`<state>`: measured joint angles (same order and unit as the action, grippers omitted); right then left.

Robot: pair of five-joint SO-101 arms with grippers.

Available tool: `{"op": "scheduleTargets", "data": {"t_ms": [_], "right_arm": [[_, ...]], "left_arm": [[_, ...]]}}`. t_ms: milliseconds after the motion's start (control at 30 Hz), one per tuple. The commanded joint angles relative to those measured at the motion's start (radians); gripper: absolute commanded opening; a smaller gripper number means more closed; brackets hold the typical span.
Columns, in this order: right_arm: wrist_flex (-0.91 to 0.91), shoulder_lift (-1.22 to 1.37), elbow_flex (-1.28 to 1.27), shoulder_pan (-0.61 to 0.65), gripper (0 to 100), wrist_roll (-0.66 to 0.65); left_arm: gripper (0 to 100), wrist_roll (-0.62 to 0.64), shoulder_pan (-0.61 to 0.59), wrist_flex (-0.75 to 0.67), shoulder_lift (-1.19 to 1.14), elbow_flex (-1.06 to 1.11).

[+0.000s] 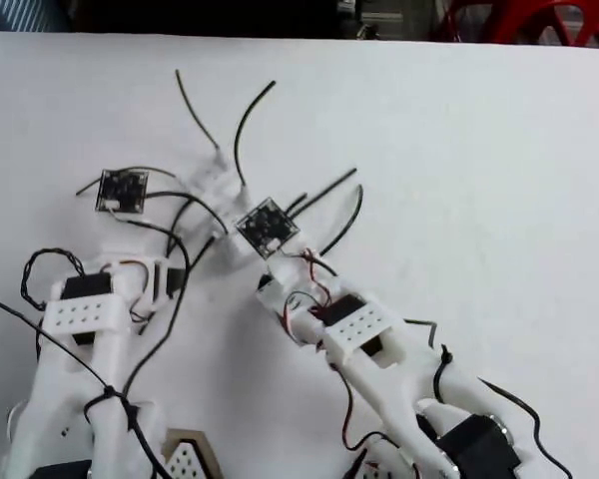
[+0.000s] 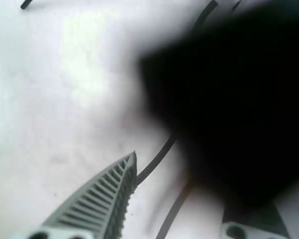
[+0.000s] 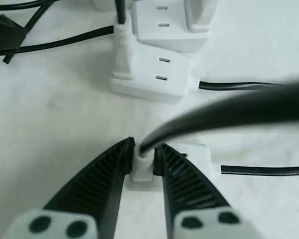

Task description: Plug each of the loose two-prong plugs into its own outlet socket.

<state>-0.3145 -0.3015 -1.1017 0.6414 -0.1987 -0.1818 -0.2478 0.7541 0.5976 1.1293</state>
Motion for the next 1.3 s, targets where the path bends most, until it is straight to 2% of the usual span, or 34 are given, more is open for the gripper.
{"op": "scheduleTargets", "data": {"t_ms": [0, 167, 333, 467, 733, 867, 1000, 1267], "right_arm": [[-0.056, 0.025, 0.014, -0.004, 1.6, -0.008], [-0.071, 0.025, 0.029, -0.004, 2.2, -0.008], [-0.208, 0.024, 0.120, -0.004, 12.6, 0.003], [-0.272, 0.024, 0.193, -0.004, 13.0, 0.003], [-0.275, 0.008, 0.210, -0.002, 13.0, 0.003], [-0.343, -0.090, 0.209, -0.002, 13.2, 0.008], [-0.429, -0.226, 0.209, -0.002, 13.4, 0.101], [-0.596, -0.401, 0.183, -0.007, 12.7, 0.100]], "left_arm": [[28, 0.006, -0.008, -0.018, 0.033, -0.003], [28, 0.006, -0.008, -0.018, 0.033, -0.003], [28, 0.006, -0.008, -0.018, 0.033, -0.003], [28, 0.006, -0.008, -0.017, 0.033, -0.003], [28, 0.006, -0.008, -0.015, 0.033, -0.003], [28, 0.006, -0.008, -0.015, 0.033, -0.003], [28, 0.006, -0.008, -0.017, 0.033, -0.003], [28, 0.006, -0.008, -0.018, 0.038, 0.006]]}}
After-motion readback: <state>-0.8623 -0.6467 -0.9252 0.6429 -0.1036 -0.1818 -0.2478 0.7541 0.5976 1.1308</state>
